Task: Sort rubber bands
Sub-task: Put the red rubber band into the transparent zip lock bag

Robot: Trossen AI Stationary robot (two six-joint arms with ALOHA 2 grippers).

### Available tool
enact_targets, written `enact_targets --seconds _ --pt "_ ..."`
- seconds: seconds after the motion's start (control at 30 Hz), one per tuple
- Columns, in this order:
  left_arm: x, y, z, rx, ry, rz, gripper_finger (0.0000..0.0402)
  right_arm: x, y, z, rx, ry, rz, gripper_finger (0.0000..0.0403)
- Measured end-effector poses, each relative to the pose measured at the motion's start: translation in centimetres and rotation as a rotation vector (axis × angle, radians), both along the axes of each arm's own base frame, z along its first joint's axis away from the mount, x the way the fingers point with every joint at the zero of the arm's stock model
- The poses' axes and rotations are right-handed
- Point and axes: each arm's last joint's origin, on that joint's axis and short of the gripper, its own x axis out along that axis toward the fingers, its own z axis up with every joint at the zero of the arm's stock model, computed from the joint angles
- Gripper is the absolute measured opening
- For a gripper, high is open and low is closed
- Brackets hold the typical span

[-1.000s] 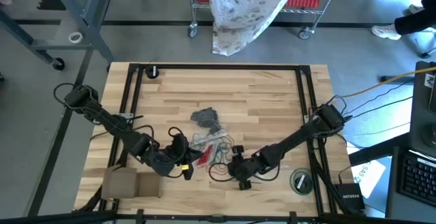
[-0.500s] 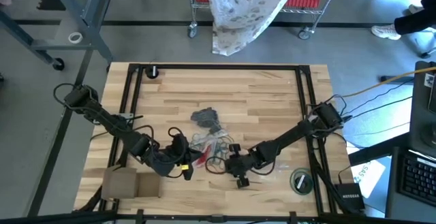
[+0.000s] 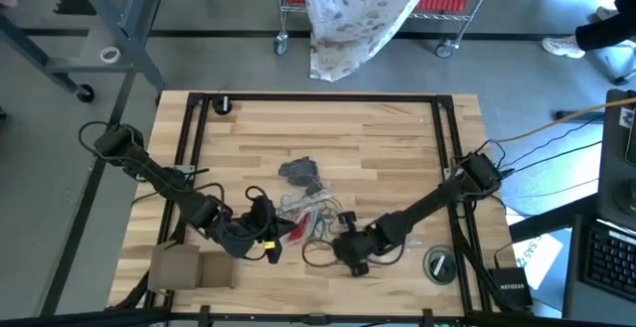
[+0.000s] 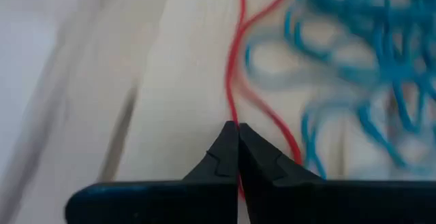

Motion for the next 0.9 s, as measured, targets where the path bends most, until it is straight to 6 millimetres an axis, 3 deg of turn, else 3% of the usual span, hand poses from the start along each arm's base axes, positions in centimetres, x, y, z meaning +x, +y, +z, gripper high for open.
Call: enact_targets --seconds 0.3,0.67,0.9 --pt "0.0 0.0 0.0 0.000 -0.001 -0.001 0.0001 -0.8 1.8 8.8 -0.101 -0.108 0.006 0.0001" --pt "0.5 -0.3 -1.1 0.006 0.024 0.002 0.0001 1.0 2.6 18.9 -0.097 -0.426 0.025 0.0000" --pt "0.8 -0.6 -1.8 -0.024 0.037 0.005 0.0001 1.4 2.6 23.0 -0.170 -0.543 0.086 0.0000"
